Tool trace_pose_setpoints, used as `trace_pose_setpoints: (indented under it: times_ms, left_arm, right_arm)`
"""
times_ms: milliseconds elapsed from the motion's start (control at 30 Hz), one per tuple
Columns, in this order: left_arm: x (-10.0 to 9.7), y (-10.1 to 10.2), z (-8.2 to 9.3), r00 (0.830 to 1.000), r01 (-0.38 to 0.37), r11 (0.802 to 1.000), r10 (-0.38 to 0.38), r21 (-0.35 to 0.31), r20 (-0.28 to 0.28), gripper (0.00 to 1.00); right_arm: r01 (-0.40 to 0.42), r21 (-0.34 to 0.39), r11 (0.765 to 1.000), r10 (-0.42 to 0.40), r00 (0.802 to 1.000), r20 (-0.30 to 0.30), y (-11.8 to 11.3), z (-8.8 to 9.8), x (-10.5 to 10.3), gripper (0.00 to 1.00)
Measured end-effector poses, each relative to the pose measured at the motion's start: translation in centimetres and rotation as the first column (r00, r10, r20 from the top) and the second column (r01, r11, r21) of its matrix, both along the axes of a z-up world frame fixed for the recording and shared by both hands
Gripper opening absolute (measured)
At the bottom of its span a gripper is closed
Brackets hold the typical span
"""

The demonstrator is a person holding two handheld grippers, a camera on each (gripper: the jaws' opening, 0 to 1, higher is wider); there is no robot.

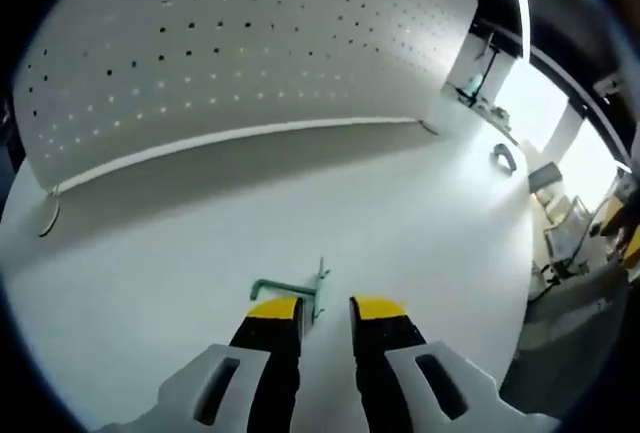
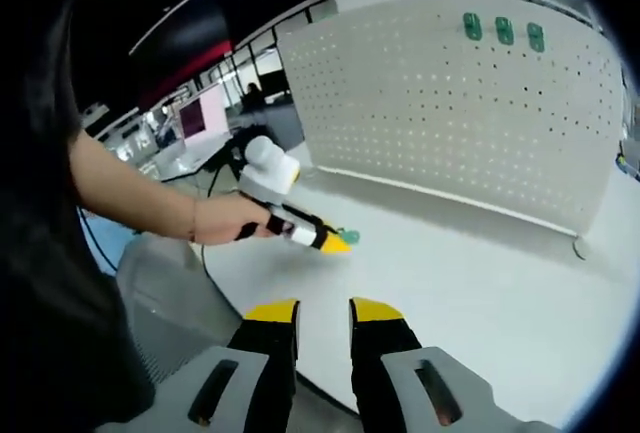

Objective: Insert the hook assembly into the mounting plate slot until the hook locks in place.

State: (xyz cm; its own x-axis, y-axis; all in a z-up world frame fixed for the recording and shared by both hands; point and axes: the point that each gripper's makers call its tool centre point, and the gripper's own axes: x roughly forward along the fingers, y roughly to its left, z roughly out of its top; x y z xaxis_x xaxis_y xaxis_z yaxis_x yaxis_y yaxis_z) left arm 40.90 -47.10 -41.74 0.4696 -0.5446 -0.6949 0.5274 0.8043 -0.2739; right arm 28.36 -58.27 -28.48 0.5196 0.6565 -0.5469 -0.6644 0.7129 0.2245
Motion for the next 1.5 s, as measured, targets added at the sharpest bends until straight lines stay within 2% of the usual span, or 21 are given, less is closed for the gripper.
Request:
trace_pose_setpoints:
  times_ms: [200,367,567,967,1067,1100,1133,1267,1333,1500]
  left_arm:
    - [0.4,-0.1,-0.1,1.000,0.020,1.000,-0.020,0.012,0.009,0.17]
    - [0.5,0.0,-0.2,0.999,0.041,0.999,-0.041,0.032,0.011,0.05]
    - [1.0,0.2,-0.1,0.999,0.035,0.999,-0.036,0.028,0.013,0.05]
    - [0.0,0.3,1.8,0.991,0.132,0.991,-0.132,0.023,0.036,0.04]
    - [-1.0,0.2,2.8,0.981,0.188,0.982,-0.189,0.024,0.042,0.04]
    - [-1.4,0.0,3.1,0.973,0.225,0.974,-0.226,0.028,0.052,0.04]
    - [-1.9,-0.3,3.6,0.954,0.286,0.957,-0.290,0.058,0.078,0.03]
    - [-3.8,-1.3,4.8,0.912,0.396,0.914,-0.402,0.084,0.084,0.03]
    - [-4.4,-1.8,5.4,0.909,0.406,0.911,-0.411,0.073,0.076,0.03]
    - [-5.9,-3.0,7.4,0.884,0.455,0.889,-0.458,0.056,0.089,0.03]
  right_arm:
    - [-0.017,-0.011,1.000,0.017,1.000,-0.004,-0.1,-0.3,0.0,0.19]
    - [-0.023,-0.018,1.000,0.022,1.000,-0.012,-0.4,-0.6,-0.2,0.19]
    - [-0.013,-0.015,1.000,0.013,1.000,-0.013,-0.7,-0.7,-0.2,0.19]
    - [-0.033,-0.020,0.999,0.033,0.999,-0.005,-0.4,-0.5,-0.1,0.20]
    - [-0.040,-0.022,0.999,0.040,0.999,0.003,-0.4,-0.2,0.1,0.20]
    - [-0.042,-0.022,0.999,0.042,0.999,0.005,-0.4,-0.1,0.1,0.21]
    - [-0.046,-0.025,0.999,0.047,0.999,0.009,-0.4,0.0,0.1,0.21]
    - [-0.059,-0.032,0.998,0.059,0.998,0.013,-0.3,0.1,0.0,0.21]
    - [-0.067,-0.033,0.997,0.067,0.998,0.013,0.0,0.1,-0.2,0.21]
    - [-0.092,-0.026,0.995,0.093,0.996,0.017,0.8,0.6,-0.4,0.21]
